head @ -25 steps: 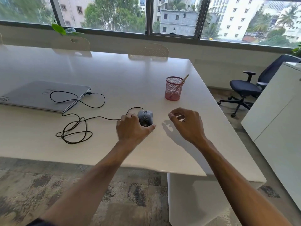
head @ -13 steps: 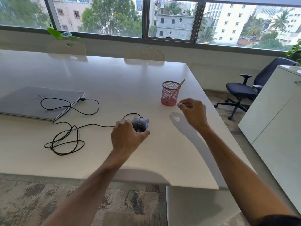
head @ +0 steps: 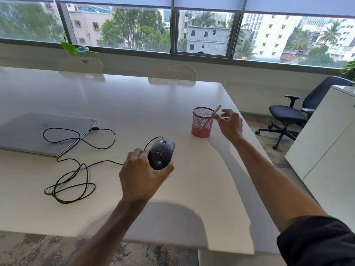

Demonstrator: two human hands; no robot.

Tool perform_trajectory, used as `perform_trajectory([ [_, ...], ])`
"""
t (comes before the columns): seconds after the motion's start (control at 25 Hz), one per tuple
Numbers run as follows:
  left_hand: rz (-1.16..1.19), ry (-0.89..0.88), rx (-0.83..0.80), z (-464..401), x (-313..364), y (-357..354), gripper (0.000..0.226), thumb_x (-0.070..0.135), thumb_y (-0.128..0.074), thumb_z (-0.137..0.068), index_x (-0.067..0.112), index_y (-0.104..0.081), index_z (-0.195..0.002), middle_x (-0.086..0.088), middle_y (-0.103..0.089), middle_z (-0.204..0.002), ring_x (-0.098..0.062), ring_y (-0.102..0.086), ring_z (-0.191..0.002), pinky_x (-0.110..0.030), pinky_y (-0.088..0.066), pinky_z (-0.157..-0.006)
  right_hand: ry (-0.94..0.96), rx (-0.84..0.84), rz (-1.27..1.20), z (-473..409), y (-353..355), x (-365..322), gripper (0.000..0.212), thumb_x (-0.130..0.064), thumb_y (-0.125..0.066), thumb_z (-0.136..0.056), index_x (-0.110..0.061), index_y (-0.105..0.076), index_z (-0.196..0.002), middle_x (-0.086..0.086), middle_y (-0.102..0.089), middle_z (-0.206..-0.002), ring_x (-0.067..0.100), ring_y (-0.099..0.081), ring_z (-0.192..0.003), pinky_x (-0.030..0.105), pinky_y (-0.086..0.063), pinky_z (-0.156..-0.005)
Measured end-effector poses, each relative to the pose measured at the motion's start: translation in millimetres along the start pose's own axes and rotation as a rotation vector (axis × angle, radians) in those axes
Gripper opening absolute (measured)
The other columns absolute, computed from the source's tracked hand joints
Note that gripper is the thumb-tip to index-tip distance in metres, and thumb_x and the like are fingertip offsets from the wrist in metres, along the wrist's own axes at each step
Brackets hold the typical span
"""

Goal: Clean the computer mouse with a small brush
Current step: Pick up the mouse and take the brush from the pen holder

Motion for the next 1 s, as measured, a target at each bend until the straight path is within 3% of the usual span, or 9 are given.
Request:
perform_trajectory([
  [0.2,0.004,0.001,0.019,2,1,3,0.054,0.070,-0.065,-0.060,0.021,-0.064,-0.082,0.011,-0.043,-0.075,-0.014,-0.048,-0.078,-0.026,-0.030,-0.060,-0.031,0.037,0.007,-19,-10,-2,0.050,-0.049,-0.066,-0.088,-0.015,-0.065,-0.124,0.004,-0.074,-0.109,0.026,-0.063,-0.111,0.033,-0.045,-0.088],
  [0.44,0.003,0.013,0.005,2,1,3,0.056,0.070,-0.065,-0.060,0.022,-0.065,-0.088,0.008,-0.056,-0.080,-0.016,-0.053,-0.083,-0.027,-0.036,-0.060,-0.092,-0.007,0.058,-36,-13,-7,0.030,-0.043,-0.069,-0.088,-0.016,-0.078,-0.098,0.010,-0.073,-0.100,0.032,-0.062,-0.105,0.032,-0.045,-0.078],
  [0.6,0.017,0.015,0.004,5,2,7,0.057,0.070,-0.066,-0.061,0.022,-0.066,-0.092,0.007,-0.057,-0.082,-0.016,-0.053,-0.084,-0.027,-0.037,-0.061,-0.116,-0.013,0.044,-37,-14,-12,0.022,-0.036,-0.068,-0.089,-0.017,-0.078,-0.093,0.008,-0.073,-0.101,0.031,-0.064,-0.103,0.031,-0.045,-0.077],
  [0.76,0.021,0.021,0.004,6,3,14,0.062,0.071,-0.059,-0.061,0.020,-0.066,-0.095,0.005,-0.059,-0.086,-0.018,-0.054,-0.087,-0.029,-0.041,-0.064,-0.024,0.145,-0.044,-27,-6,-29,0.022,-0.034,-0.058,-0.096,-0.016,-0.070,-0.100,0.004,-0.075,-0.106,0.029,-0.067,-0.103,0.034,-0.049,-0.084],
  [0.84,0.019,0.034,0.000,8,4,18,0.062,0.070,-0.062,-0.062,0.019,-0.067,-0.098,0.003,-0.060,-0.089,-0.019,-0.056,-0.090,-0.031,-0.044,-0.067,0.055,0.237,-0.116,-21,3,-38,0.019,-0.031,-0.052,-0.099,-0.016,-0.063,-0.103,0.003,-0.076,-0.102,0.026,-0.072,-0.094,0.038,-0.054,-0.085],
  [0.92,0.020,0.034,-0.008,12,4,22,0.060,0.066,-0.069,-0.064,0.018,-0.066,-0.100,0.002,-0.061,-0.092,-0.021,-0.056,-0.091,-0.033,-0.046,-0.069,0.144,0.273,-0.226,-15,12,-46,0.016,-0.024,-0.048,-0.102,-0.011,-0.056,-0.107,0.006,-0.077,-0.097,0.026,-0.075,-0.085,0.042,-0.058,-0.079],
  [1.0,0.016,0.025,-0.010,17,5,27,0.059,0.064,-0.070,-0.065,0.017,-0.066,-0.101,0.002,-0.061,-0.093,-0.021,-0.056,-0.091,-0.034,-0.047,-0.072,0.208,0.262,-0.379,-4,21,-54,0.013,-0.017,-0.045,-0.105,-0.005,-0.050,-0.108,0.014,-0.076,-0.094,0.026,-0.076,-0.077,0.038,-0.061,-0.069],
])
Point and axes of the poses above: each hand's wrist, its own z-axis away from the middle knuckle, its own y-axis out of the back of the hand, x = y × z, the point moved 1 cm from there along -z, towards the middle knuckle
